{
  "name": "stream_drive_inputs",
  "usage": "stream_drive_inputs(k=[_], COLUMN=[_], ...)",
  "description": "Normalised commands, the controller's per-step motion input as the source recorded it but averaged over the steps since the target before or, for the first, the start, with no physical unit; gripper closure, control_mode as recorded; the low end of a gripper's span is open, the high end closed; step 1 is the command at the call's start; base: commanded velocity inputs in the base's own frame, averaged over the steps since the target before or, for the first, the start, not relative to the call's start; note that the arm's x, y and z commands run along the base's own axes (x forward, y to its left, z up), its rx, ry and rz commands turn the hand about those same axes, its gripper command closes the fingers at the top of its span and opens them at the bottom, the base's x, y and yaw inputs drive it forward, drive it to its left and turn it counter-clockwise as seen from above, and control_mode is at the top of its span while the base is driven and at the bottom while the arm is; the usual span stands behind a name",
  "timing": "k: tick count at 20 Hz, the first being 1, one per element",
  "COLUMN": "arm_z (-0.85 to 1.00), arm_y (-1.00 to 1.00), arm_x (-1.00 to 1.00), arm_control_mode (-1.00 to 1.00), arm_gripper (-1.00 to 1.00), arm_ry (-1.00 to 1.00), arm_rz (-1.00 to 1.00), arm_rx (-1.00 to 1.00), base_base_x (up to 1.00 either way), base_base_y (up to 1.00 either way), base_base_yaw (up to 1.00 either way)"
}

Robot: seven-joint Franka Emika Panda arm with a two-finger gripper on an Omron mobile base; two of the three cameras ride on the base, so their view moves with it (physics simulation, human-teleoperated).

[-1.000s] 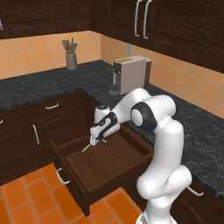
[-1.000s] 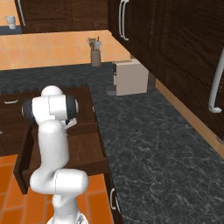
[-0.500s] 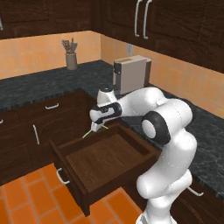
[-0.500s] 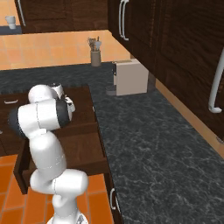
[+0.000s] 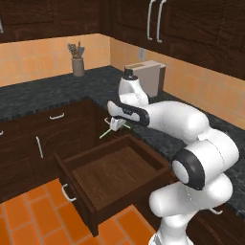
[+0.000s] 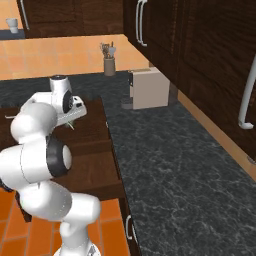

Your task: Take a straw from the drawer in front and place it inside the glass cup on the dining counter.

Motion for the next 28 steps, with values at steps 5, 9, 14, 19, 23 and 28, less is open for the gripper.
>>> stream_drive_inputs(k=[5, 9, 14, 19, 23, 28], arm_z=[0.88, 0.46, 0.0, 0.0, 0.0, 0.0], arm_y=[-0.62, -0.37, 0.0, 0.0, 0.0, 0.0], arm_x=[-0.74, -0.52, 0.0, 0.0, 0.0, 0.0], arm_control_mode=[-1.0, -1.0, 1.0, 1.0, 1.0, 1.0], arm_gripper=[1.0, 1.0, 1.0, 1.0, 1.0, 1.0], arm_ry=[0.0, -0.01, 0.0, 0.0, 0.0, 0.0], arm_rz=[-0.05, -0.01, 0.0, 0.0, 0.0, 0.0], arm_rx=[0.0, 0.0, 0.0, 0.0, 0.0, 0.0], base_base_x=[0.0, 0.0, -1.0, -0.79, -0.42, -0.71], base_base_y=[0.0, 0.0, -0.04, 0.59, 0.77, 0.25], base_base_yaw=[0.0, 0.0, 0.05, 0.62, 0.73, 0.28])
